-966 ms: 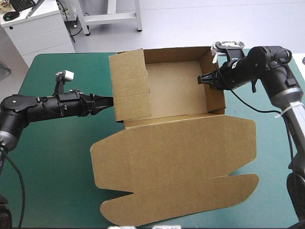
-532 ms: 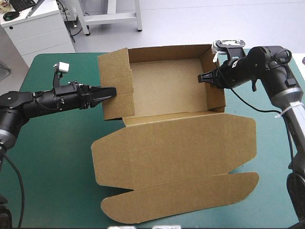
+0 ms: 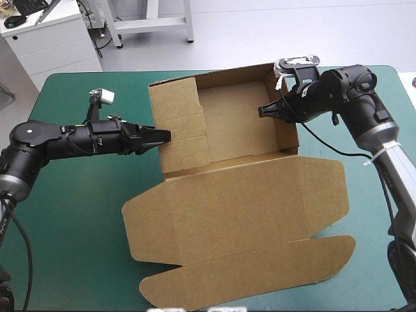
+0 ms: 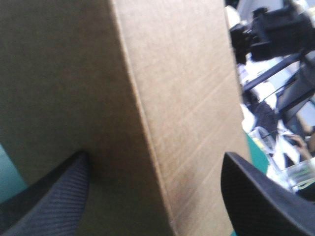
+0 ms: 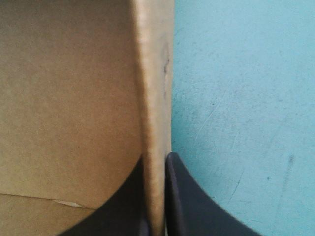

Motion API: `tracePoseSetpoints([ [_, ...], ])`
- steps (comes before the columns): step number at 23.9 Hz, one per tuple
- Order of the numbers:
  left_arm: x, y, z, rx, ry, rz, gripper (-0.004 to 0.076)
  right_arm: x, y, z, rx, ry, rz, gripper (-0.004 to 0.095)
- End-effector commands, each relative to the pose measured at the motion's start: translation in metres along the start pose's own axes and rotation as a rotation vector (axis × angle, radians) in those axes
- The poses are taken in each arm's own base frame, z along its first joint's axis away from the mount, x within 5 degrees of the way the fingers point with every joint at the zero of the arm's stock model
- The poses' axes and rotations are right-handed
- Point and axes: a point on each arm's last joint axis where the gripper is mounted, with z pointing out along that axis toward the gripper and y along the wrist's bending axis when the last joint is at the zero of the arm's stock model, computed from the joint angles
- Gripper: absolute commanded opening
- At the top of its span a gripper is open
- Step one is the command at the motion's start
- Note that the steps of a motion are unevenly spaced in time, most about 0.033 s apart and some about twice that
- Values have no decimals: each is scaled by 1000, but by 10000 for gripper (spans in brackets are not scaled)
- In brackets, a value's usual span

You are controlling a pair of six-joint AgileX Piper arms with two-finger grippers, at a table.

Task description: Fold the box

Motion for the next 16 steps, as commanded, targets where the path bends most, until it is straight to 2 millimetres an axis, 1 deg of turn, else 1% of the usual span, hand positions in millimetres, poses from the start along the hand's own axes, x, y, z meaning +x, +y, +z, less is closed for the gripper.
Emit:
tracePoseSetpoints([
  [1,-13,-28,1,-111,-13,78,527,-10,16,-35,-46,-173,5,0],
  [2,-20,-35,0,-206,-34,63,527,-11,20,-37,-41,-191,-1,0],
  [4,-27,-40,-1,-301,-57,-7,527,-11,19,-41,-34,-206,1,0],
  [8,-28,-43,7,-380,-115,-82,527,-11,19,-45,-34,-216,21,0],
  [12,-26,-47,15,-422,-124,-67,527,-11,20,-46,-36,-217,30,0],
  [16,-23,-50,21,-497,-121,-29,527,-9,28,-45,2,-221,14,0],
])
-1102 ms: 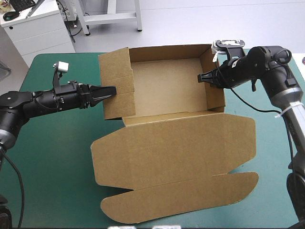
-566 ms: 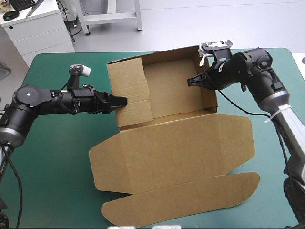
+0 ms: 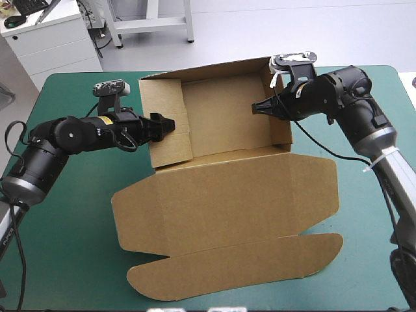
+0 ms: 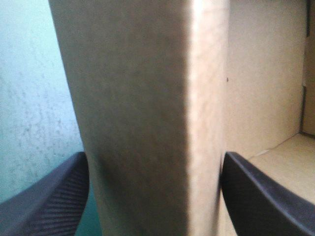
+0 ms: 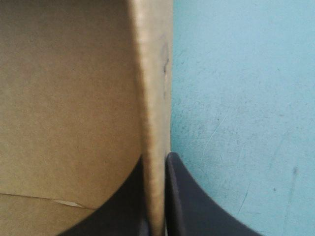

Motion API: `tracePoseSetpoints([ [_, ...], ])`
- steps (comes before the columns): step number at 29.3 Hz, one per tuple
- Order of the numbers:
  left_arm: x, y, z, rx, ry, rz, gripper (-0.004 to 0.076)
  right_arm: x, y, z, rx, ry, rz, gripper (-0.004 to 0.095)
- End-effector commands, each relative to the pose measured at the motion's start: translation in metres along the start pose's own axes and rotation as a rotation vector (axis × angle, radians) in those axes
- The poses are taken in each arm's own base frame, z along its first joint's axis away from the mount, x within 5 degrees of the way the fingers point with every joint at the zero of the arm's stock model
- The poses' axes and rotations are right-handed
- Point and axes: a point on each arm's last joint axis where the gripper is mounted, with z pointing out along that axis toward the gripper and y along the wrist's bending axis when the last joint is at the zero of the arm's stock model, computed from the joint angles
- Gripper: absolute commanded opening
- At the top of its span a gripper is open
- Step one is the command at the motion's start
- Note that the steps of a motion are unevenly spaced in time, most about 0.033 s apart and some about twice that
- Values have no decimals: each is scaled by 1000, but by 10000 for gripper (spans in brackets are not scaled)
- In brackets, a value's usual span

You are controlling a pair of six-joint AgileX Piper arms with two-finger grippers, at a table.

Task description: Fold the box

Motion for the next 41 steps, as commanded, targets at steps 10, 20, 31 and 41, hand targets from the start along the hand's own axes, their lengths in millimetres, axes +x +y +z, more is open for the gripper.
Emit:
tracePoseSetpoints([
  [10,-7,-22,-12,-138,-164,-1,527,-10,24,-35,68,-197,27,0],
  [20,-4,-22,6,-109,-137,5,256,-11,26,-35,47,-218,54,0],
  [31,-6,-18,5,-174,-132,90,-10,-8,24,-34,62,-179,56,0],
  [41,-21,-16,32,-311,113,120,-10,7,18,-8,146,46,27,0],
])
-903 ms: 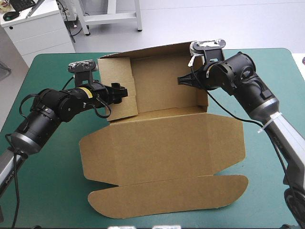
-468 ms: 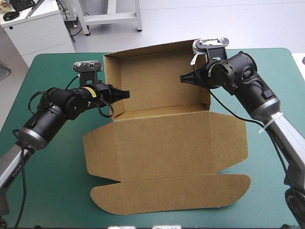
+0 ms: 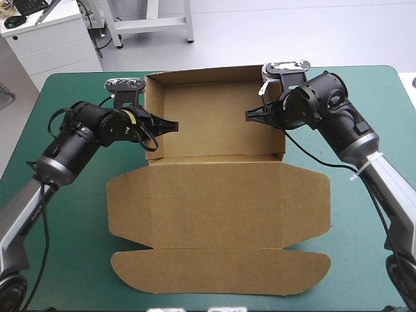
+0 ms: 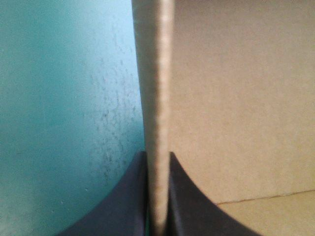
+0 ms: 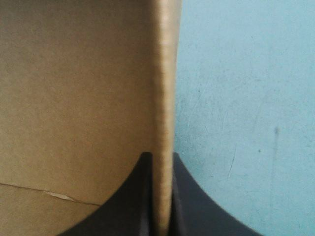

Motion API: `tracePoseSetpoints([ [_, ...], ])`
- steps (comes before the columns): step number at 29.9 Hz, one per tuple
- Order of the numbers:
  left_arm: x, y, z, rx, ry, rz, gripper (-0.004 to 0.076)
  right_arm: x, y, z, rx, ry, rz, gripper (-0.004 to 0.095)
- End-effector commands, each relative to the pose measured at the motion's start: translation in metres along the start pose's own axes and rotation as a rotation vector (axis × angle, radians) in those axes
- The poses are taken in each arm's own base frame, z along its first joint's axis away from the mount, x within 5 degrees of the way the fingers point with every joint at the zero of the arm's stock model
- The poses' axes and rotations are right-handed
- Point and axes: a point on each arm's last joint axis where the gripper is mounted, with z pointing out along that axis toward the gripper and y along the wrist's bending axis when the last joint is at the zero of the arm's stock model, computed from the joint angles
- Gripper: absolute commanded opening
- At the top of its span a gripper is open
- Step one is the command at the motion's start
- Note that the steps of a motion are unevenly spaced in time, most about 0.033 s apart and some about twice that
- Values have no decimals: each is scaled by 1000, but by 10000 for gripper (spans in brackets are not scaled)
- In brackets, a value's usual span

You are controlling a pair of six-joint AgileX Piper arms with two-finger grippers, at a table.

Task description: Fold the box

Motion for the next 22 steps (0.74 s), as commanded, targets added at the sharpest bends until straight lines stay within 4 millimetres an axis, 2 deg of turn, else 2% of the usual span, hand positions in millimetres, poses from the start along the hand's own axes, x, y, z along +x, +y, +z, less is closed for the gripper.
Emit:
tracePoseSetpoints([
  [1,-14,-6,0,-24,27,43,-10,-4,-5,-5,18,-2,-21,0],
  [6,-18,-10,36,-57,160,38,-10,-4,-15,30,9,113,-6,-1],
  [12,-21,-15,62,-48,229,21,-10,-4,-32,66,9,210,22,-1],
  [15,-23,-16,71,-57,233,25,-10,-4,-40,80,19,239,27,-1],
  [22,-23,-17,95,-65,275,22,-9,-4,-44,101,-8,270,27,-1],
])
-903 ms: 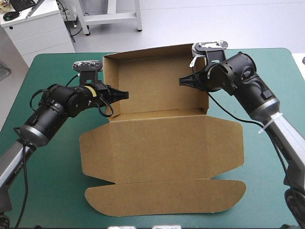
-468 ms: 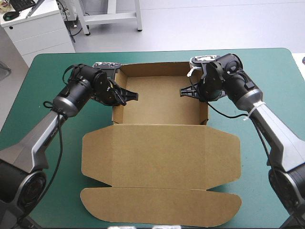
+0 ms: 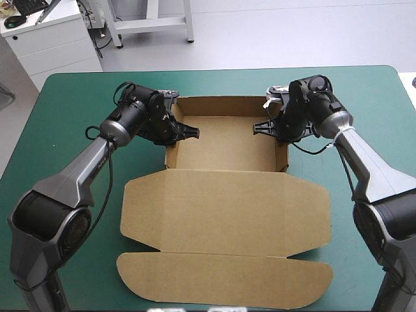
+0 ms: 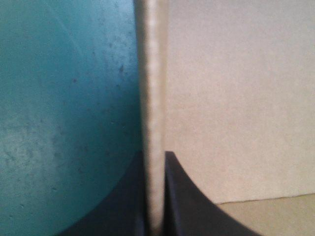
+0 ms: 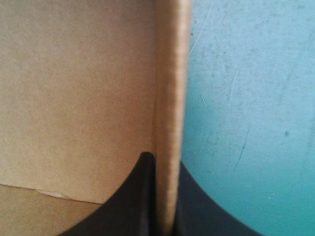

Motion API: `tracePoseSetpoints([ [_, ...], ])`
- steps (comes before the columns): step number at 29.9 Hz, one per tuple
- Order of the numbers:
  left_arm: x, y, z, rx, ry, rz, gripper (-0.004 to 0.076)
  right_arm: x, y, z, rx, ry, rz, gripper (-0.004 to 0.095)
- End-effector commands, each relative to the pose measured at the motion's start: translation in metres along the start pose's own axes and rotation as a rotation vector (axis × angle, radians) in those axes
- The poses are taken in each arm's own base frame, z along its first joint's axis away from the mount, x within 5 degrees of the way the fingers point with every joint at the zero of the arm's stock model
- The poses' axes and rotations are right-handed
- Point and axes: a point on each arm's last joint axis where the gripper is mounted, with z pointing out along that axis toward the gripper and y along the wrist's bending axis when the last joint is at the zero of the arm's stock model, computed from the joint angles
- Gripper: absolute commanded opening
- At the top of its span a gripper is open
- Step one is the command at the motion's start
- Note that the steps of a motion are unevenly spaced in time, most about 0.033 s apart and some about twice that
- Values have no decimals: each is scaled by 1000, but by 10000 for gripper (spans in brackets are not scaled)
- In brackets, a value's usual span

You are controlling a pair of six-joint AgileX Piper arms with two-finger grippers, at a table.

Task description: Fold the box

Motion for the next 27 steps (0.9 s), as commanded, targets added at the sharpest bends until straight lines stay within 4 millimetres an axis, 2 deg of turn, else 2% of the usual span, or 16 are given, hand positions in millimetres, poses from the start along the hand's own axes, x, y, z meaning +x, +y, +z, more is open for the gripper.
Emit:
tracePoseSetpoints([
  [1,-7,-2,-21,8,-84,23,-8,-5,-3,-22,-1,-75,-38,-1],
  [4,-6,-5,-11,24,-48,38,3,-6,-3,-18,-1,-78,-43,0],
  [7,-6,-8,-8,56,-28,75,96,-8,-2,-16,-8,-86,-41,38],
  [10,-7,-10,-9,72,-34,69,252,-7,-1,-16,-19,-77,-36,208],
  [12,-8,-10,-12,76,-40,69,393,-6,-1,-16,-29,-63,-43,382],
  [15,-9,-10,-14,72,-47,72,538,-6,-1,-16,-29,-62,-44,644],
  [17,-9,-10,-14,64,-45,75,561,-6,-1,-16,-26,-65,-34,776],
  [19,-9,-9,-14,58,-47,78,556,-6,-1,-16,-26,-66,-27,830],
  [23,-10,-7,-20,33,-44,98,556,-9,-1,-21,-31,-88,-28,832],
  [27,-19,-5,-46,-25,-82,143,556,-17,2,-40,-42,-141,-29,832],
])
